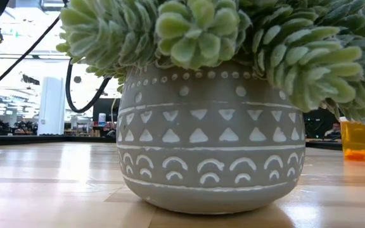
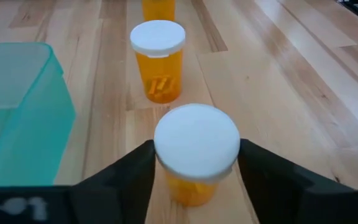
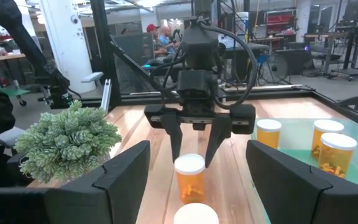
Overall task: Pick and place pill bottles into a basket
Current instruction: Put the orange pill bottle into the green bin
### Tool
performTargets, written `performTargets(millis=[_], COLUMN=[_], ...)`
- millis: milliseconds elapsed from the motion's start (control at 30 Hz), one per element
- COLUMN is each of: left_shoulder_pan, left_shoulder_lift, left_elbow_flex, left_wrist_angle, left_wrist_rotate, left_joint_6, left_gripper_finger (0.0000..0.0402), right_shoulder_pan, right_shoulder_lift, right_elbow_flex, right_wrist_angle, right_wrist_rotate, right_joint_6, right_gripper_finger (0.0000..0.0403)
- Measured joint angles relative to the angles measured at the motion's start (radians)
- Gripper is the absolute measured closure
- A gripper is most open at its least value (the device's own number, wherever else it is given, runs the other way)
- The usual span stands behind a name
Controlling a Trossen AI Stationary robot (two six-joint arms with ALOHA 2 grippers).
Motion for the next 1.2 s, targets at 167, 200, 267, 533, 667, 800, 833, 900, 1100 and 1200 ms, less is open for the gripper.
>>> performTargets(millis=[167, 200, 267, 533, 667, 800, 833, 900, 1100, 1200], left_shoulder_pan=[0.0, 0.0, 0.0, 0.007, 0.019, 0.039, 0.044, 0.056, 0.102, 0.135], left_shoulder_lift=[0.0, 0.0, -0.001, -0.038, -0.09, -0.155, -0.17, -0.205, -0.254, -0.249], left_elbow_flex=[0.0, 0.0, 0.0, -0.001, -0.001, -0.001, -0.001, -0.001, 0.0, 0.0], left_wrist_angle=[0.004, 0.005, 0.005, 0.0, -0.003, -0.027, -0.028, -0.06, -0.087, -0.115], left_wrist_rotate=[-0.015, -0.022, -0.036, -0.037, -0.06, -0.098, -0.119, -0.172, -0.312, -0.331], left_joint_6=[0.0, 0.0, 0.0, -0.023, -0.024, -0.014, -0.006, 0.009, 0.061, 0.063], left_gripper_finger=[0.0228, 0.0228, 0.0223, 0.021, 0.0216, 0.0214, 0.0214, 0.0213, 0.0215, 0.0214], right_shoulder_pan=[0.0, 0.0, 0.0, 0.0, 0.0, 0.0, 0.0, 0.0, 0.0, 0.0], right_shoulder_lift=[0.0, 0.0, 0.0, 0.0, 0.0, 0.0, 0.0, 0.0, 0.0, 0.0], right_elbow_flex=[0.0, 0.0, 0.0, 0.0, 0.0, 0.0, 0.0, 0.0, 0.0, 0.0], right_wrist_angle=[0.0, 0.0, 0.0, 0.0, -0.001, -0.001, -0.001, -0.001, -0.001, -0.001], right_wrist_rotate=[0.0, 0.0, 0.0, 0.0, 0.0, 0.0, 0.0, 0.0, 0.0, 0.0], right_joint_6=[0.0, 0.0, 0.0, 0.0, 0.0, 0.0, 0.0, 0.0, 0.0, 0.0], right_gripper_finger=[0.0143, 0.0143, 0.0143, 0.0143, 0.0143, 0.0143, 0.0143, 0.0143, 0.0143, 0.0143])
